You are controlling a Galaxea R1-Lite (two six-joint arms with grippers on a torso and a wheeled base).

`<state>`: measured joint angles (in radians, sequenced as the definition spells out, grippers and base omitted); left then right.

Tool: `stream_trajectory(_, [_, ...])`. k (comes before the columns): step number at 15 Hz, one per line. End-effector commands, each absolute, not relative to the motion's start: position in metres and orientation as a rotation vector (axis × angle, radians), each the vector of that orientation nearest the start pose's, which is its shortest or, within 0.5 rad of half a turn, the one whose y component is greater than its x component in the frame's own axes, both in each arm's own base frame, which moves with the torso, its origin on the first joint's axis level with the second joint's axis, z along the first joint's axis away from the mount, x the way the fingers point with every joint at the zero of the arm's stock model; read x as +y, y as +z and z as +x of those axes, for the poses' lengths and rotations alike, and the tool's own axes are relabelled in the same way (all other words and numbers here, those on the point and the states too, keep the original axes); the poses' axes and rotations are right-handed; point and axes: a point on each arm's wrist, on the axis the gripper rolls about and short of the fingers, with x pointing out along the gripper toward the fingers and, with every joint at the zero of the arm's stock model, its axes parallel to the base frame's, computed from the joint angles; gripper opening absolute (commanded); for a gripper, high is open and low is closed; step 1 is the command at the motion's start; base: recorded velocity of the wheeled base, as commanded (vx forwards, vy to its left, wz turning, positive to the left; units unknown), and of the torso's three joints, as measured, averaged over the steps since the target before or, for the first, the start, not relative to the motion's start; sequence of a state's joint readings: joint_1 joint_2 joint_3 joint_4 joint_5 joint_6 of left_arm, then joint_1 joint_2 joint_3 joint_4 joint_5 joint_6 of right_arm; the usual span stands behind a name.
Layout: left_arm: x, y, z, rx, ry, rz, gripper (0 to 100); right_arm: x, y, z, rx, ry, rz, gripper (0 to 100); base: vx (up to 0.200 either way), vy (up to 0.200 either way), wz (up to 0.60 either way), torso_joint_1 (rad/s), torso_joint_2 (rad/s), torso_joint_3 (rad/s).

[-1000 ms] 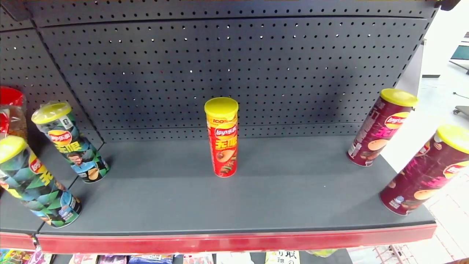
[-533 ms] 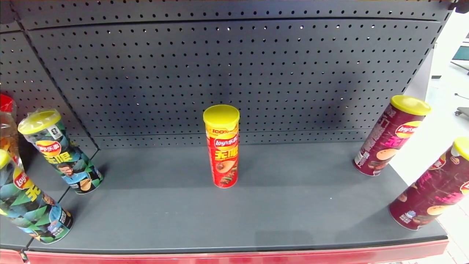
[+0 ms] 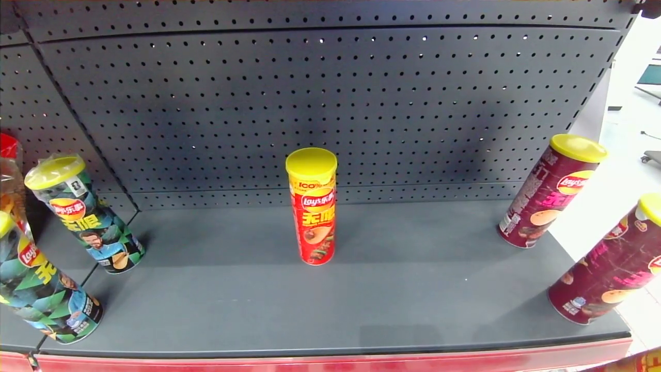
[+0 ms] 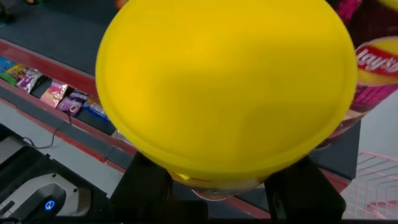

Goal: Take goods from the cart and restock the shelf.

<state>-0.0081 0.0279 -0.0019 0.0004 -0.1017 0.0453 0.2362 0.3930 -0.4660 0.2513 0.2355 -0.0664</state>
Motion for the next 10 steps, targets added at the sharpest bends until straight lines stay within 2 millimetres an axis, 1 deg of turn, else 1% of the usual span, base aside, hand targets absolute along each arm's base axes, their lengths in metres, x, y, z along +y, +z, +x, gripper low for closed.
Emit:
stream_trajectory(1, [-0.002, 0.099, -0.019, 0.026, -0.145, 0.043, 100, 0.010, 0.225, 0.020, 0.208, 0.481, -0.063, 0, 0.000, 0.000, 0.00, 0.000, 0.00, 0.000])
stream_trajectory(2, [-0.003, 0.147, -0.002, 0.088, -0.161, 0.023, 100, 0.012, 0.231, 0.029, 0.225, 0.482, -0.060, 0, 0.000, 0.000, 0.00, 0.000, 0.00, 0.000])
stream_trajectory(3, [-0.004, 0.176, 0.018, 0.131, -0.192, -0.018, 100, 0.013, 0.231, 0.031, 0.239, 0.493, -0.058, 0, 0.000, 0.000, 0.00, 0.000, 0.00, 0.000])
stream_trajectory(5, [-0.012, 0.197, 0.051, 0.221, -0.412, 0.001, 100, 0.015, 0.229, 0.035, 0.258, 0.545, -0.052, 0, 0.000, 0.000, 0.00, 0.000, 0.00, 0.000])
stream_trajectory(6, [-0.017, 0.207, 0.068, 0.247, -0.469, 0.003, 100, 0.016, 0.230, 0.036, 0.262, 0.556, -0.050, 0, 0.000, 0.000, 0.00, 0.000, 0.00, 0.000])
stream_trajectory(7, [-0.028, 0.227, 0.106, 0.259, -0.543, 0.021, 100, 0.017, 0.228, 0.039, 0.279, 0.568, -0.049, 0, 0.000, 0.000, 0.00, 0.000, 0.00, 0.000])
stream_trajectory(8, [-0.037, 0.234, 0.126, 0.260, -0.584, 0.025, 100, 0.018, 0.228, 0.041, 0.287, 0.582, -0.051, 0, 0.000, 0.000, 0.00, 0.000, 0.00, 0.000])
stream_trajectory(9, [-0.049, 0.237, 0.145, 0.268, -0.648, 0.023, 100, 0.020, 0.229, 0.044, 0.296, 0.598, -0.051, 0, 0.000, 0.000, 0.00, 0.000, 0.00, 0.000])
stream_trajectory(10, [-0.059, 0.235, 0.161, 0.284, -0.712, 0.020, 100, 0.021, 0.229, 0.048, 0.309, 0.604, -0.050, 0, 0.000, 0.000, 0.00, 0.000, 0.00, 0.000])
